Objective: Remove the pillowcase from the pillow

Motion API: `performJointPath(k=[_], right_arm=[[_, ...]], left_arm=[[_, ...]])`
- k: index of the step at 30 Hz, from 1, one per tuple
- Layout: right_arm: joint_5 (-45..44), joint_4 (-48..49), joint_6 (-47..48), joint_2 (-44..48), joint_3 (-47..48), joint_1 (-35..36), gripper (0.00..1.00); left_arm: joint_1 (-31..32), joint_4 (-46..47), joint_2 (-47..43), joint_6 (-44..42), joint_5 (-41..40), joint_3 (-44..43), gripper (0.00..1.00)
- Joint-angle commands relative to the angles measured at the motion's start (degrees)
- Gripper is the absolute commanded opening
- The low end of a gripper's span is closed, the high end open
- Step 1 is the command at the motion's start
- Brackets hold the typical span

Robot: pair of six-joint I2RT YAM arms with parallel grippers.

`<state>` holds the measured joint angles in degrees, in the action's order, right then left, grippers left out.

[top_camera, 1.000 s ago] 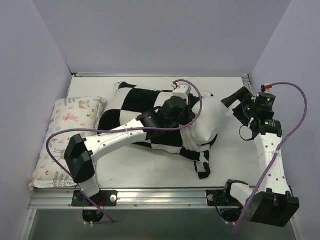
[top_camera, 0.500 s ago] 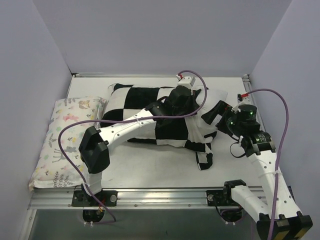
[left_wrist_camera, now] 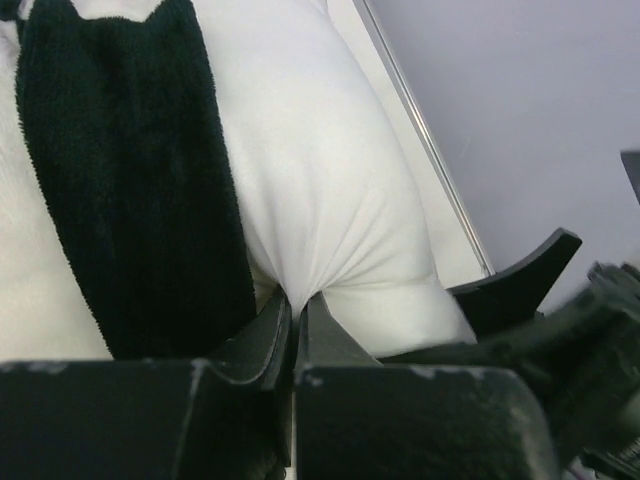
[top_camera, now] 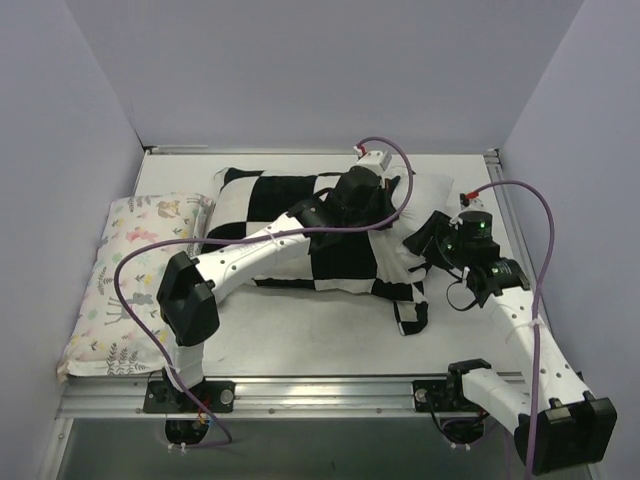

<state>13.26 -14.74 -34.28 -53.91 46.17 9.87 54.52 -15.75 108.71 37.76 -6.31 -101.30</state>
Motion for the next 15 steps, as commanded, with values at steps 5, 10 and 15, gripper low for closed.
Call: performJointPath(k=[5, 10, 15], right_arm=[[-4.5, 4.0, 1.0, -4.0, 5.1, 0.3, 0.0], [-8.2, -0.3, 2.2, -3.4, 8.7, 0.2, 0.0], [-9.6, -4.1, 3.9, -3.3, 11.4, 0.2, 0.0]], left_arm=[[0.4, -5.2, -5.3, -3.6, 4.6, -5.4, 0.33], [0.1, -10.6, -13.9, -7.3, -3.3, -1.5, 0.75], [-1.5, -21.1, -22.5, -6.1, -19.5, 8.9, 0.82]])
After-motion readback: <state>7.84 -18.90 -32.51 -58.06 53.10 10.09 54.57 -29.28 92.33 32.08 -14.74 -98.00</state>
